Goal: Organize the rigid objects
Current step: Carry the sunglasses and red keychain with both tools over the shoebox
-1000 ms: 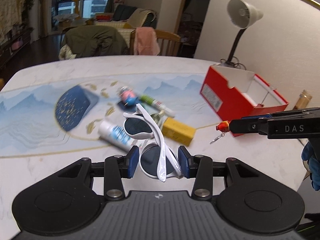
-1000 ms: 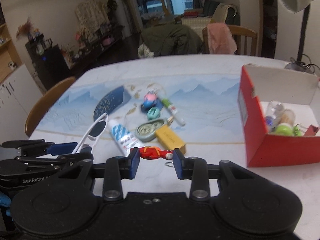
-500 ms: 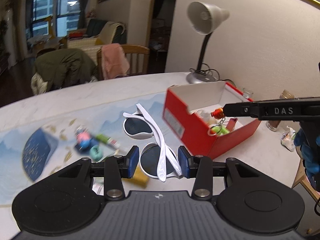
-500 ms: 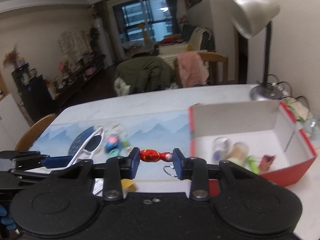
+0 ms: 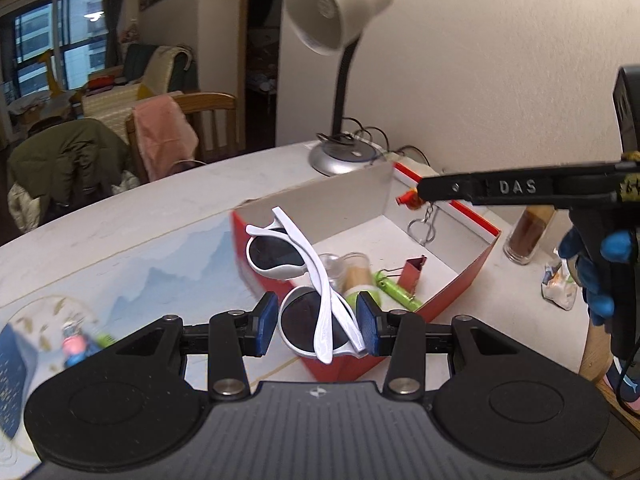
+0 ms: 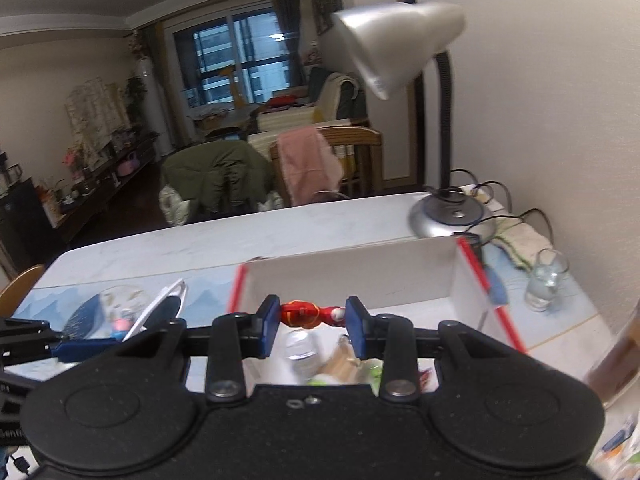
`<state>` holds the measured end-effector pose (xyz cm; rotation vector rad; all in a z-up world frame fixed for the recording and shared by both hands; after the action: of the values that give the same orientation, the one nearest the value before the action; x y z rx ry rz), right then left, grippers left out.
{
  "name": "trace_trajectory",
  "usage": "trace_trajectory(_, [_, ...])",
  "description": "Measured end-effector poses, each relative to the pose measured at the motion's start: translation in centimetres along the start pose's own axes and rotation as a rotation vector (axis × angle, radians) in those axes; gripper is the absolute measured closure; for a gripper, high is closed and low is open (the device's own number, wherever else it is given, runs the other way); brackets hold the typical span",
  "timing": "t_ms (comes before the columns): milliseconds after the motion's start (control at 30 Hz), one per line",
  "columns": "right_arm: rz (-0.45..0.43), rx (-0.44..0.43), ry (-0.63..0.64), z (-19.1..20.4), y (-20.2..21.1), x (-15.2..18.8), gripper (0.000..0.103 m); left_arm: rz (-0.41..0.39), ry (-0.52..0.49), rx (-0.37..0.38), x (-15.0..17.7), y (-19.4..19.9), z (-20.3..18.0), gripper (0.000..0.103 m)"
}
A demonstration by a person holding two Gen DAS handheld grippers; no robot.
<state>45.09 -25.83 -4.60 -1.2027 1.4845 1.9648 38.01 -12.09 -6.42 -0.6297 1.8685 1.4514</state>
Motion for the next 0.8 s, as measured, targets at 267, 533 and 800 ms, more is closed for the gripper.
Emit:
trace_trajectory(267, [0.039, 0.034, -0.049, -4.8, -3.3, 0.0, 0.069, 0.064, -0.067, 0.025, -1.6, -5.8, -3.2, 0.061])
trace_trajectory(533, [0.115, 0.057, -0.077, -7.8, -7.5, 0.6, 0.069, 0.126, -0.094, 0.052, -2.4, -11.3, -5.7, 0.061])
trace_trajectory(800, [0.197, 0.056, -0.083, -8.7, -10.9, 2.2, 0.069, 0.203, -0.096, 0.043, -2.6, -15.9, -6.5, 0.061])
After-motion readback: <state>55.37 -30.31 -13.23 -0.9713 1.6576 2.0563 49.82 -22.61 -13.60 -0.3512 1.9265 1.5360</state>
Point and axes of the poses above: each gripper's, at about its wrist camera, not at the fingertips, and y roughly against the way its jaws point, z to its left, x to its underside, the point moved 7 cm from there along -y, roughly the way its jaws point, and after that the axes turned 6 degrees about x, right-handed, at the moved point
